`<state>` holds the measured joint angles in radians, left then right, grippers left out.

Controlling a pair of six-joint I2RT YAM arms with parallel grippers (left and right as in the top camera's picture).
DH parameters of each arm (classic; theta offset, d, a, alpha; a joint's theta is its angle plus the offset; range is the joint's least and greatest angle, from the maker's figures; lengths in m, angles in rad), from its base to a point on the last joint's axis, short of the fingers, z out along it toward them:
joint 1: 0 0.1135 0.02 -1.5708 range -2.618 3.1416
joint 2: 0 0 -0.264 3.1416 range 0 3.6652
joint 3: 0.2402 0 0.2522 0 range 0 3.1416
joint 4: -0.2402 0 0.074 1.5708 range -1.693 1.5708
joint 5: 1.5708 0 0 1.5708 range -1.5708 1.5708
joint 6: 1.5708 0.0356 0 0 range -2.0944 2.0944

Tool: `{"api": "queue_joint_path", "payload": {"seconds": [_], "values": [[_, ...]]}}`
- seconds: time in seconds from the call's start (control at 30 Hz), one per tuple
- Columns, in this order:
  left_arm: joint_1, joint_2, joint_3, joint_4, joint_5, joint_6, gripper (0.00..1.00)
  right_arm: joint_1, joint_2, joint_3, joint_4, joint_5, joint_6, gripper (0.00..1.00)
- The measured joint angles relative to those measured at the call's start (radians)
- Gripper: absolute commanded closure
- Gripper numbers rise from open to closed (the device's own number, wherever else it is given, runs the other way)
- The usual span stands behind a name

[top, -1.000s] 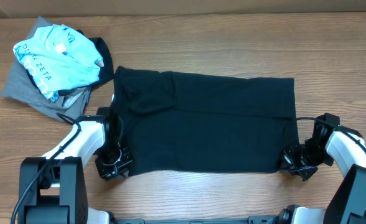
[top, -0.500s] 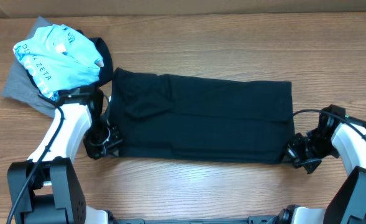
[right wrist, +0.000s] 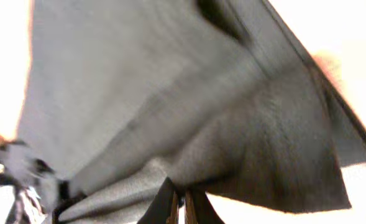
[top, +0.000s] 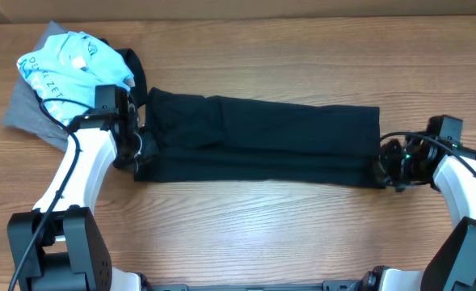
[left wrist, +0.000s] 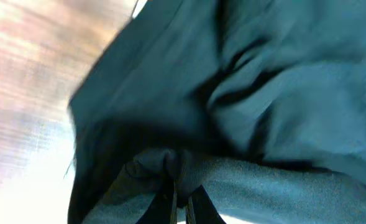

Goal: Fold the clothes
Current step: 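Fold the bottom edge up over the top with both grippers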

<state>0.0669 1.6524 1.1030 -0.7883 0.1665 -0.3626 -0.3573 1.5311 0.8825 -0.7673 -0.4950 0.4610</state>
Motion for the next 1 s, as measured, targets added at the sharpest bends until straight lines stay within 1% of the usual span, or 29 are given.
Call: {"api": "queue_joint_path", "payload": {"seconds": [0.2, 0.27, 0.47, 0.67, 0.8, 0.83, 0.87, 0.9, 0.93, 0.97, 1.0], "values": [[0.0, 0.001, 0.003, 0.175, 0.043, 0.0, 0.96, 0.001, 0.001, 0.0, 0.187, -0.066, 0.035, 0.96], [0.0, 0.001, 0.003, 0.246, 0.066, -0.001, 0.96, 0.006, 0.001, 0.001, 0.28, -0.085, 0.063, 0.96], [0.0, 0.001, 0.004, 0.325, 0.088, -0.004, 0.96, 0.04, 0.004, 0.003, 0.459, -0.096, 0.109, 0.95], [-0.001, 0.01, 0.004, 0.374, 0.088, -0.004, 0.96, 0.072, 0.034, 0.005, 0.469, -0.048, 0.148, 0.95], [-0.016, 0.039, 0.004, 0.409, 0.087, -0.004, 0.92, 0.076, 0.038, 0.005, 0.468, -0.021, 0.161, 0.89], [-0.023, 0.049, 0.004, 0.417, 0.086, -0.004, 0.91, 0.076, 0.038, 0.005, 0.468, -0.018, 0.162, 0.85], [-0.03, 0.059, 0.004, 0.422, 0.084, -0.004, 0.87, 0.076, 0.038, 0.005, 0.468, -0.013, 0.163, 0.68], [-0.037, 0.069, 0.004, 0.426, 0.084, -0.005, 0.74, 0.076, 0.038, 0.005, 0.467, -0.004, 0.167, 0.39], [-0.042, 0.079, 0.004, 0.43, 0.083, -0.006, 0.59, 0.076, 0.038, 0.005, 0.467, -0.001, 0.172, 0.3], [-0.047, 0.089, 0.004, 0.437, 0.082, -0.006, 0.4, 0.076, 0.038, 0.005, 0.467, 0.004, 0.17, 0.14], [-0.048, 0.1, 0.004, 0.441, 0.084, -0.008, 0.33, 0.076, 0.038, 0.005, 0.467, 0.009, 0.168, 0.1]]}}
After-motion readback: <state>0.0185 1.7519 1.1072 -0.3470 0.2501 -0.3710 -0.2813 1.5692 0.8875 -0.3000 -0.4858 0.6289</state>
